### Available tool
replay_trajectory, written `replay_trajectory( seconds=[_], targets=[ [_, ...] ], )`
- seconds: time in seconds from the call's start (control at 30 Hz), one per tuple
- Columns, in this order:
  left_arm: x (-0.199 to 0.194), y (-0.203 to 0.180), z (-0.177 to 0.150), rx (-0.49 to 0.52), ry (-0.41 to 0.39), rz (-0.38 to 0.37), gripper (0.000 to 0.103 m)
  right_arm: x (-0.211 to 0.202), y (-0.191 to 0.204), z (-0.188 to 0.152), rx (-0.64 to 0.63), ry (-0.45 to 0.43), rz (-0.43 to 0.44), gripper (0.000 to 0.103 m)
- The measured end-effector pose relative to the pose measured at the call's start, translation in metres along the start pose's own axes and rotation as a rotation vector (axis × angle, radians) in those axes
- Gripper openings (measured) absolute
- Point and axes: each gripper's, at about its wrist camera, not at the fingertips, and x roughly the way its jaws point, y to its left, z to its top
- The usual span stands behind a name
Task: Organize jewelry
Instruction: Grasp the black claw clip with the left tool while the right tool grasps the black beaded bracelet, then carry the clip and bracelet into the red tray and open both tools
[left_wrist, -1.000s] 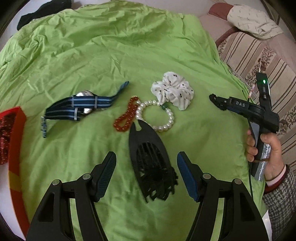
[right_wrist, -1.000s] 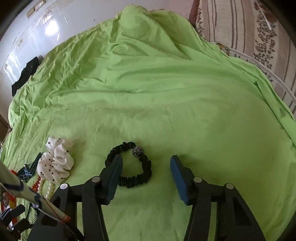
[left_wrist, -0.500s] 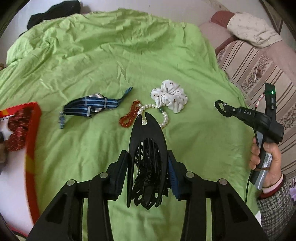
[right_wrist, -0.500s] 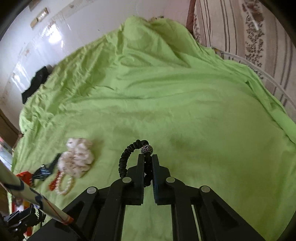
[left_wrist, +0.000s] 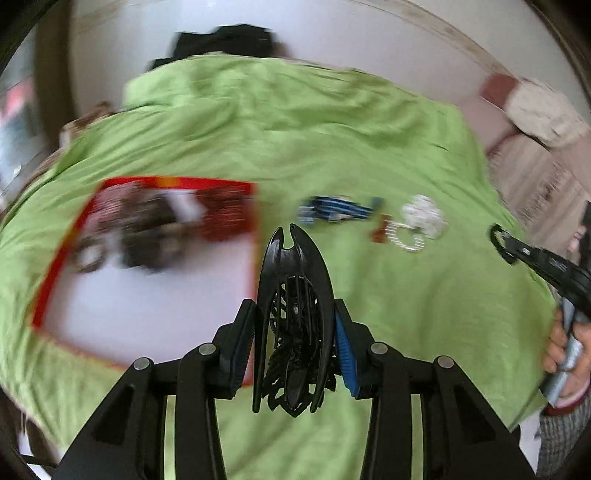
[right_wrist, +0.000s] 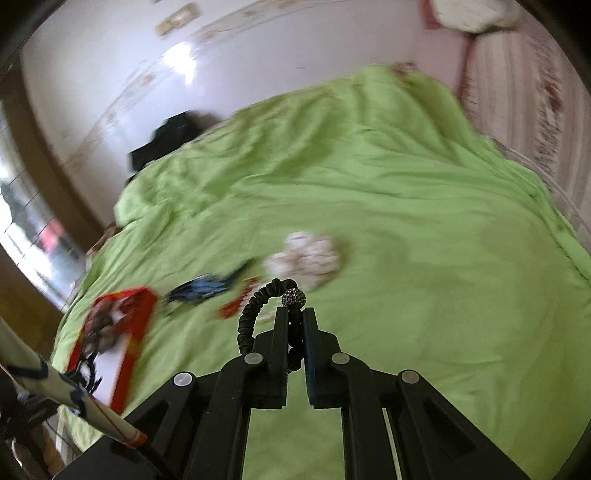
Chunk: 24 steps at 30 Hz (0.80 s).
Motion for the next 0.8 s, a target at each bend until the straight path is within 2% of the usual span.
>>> replay_trajectory(
  seconds=[0.17,0.27,0.37,0.5,0.63,0.8],
  targets=[
    [-0.020,0.064,-0.011,-0.104,-0.045,0.132,0.040,0.013,0.078,-0.015,-0.111,0.048,0.099,0.008],
    [-0.025,0.104,-0.019,-0.186,-0.050,0.177,0.040,0.026,0.124,-0.027,-0.174,0.092,0.158,0.008],
    [-0.019,0.139,-0.023,-0.250,-0.030,0.190,0.040,0.046,0.168,-0.039,-0.224,0.147,0.215,0.008],
    [-0.002,0.171,-0.021,-0.259,-0.002,0.238,0.040,0.078,0.224,-0.056,-0.274,0.219,0.275,0.008],
    [0.014,0.196,-0.012,-0.242,0.020,0.280,0.040,0.114,0.274,-0.078,-0.337,0.280,0.299,0.008],
    [0.028,0.217,-0.009,-0.261,0.043,0.277,0.040,0.148,0.307,-0.104,-0.368,0.349,0.312,0.008]
  ],
)
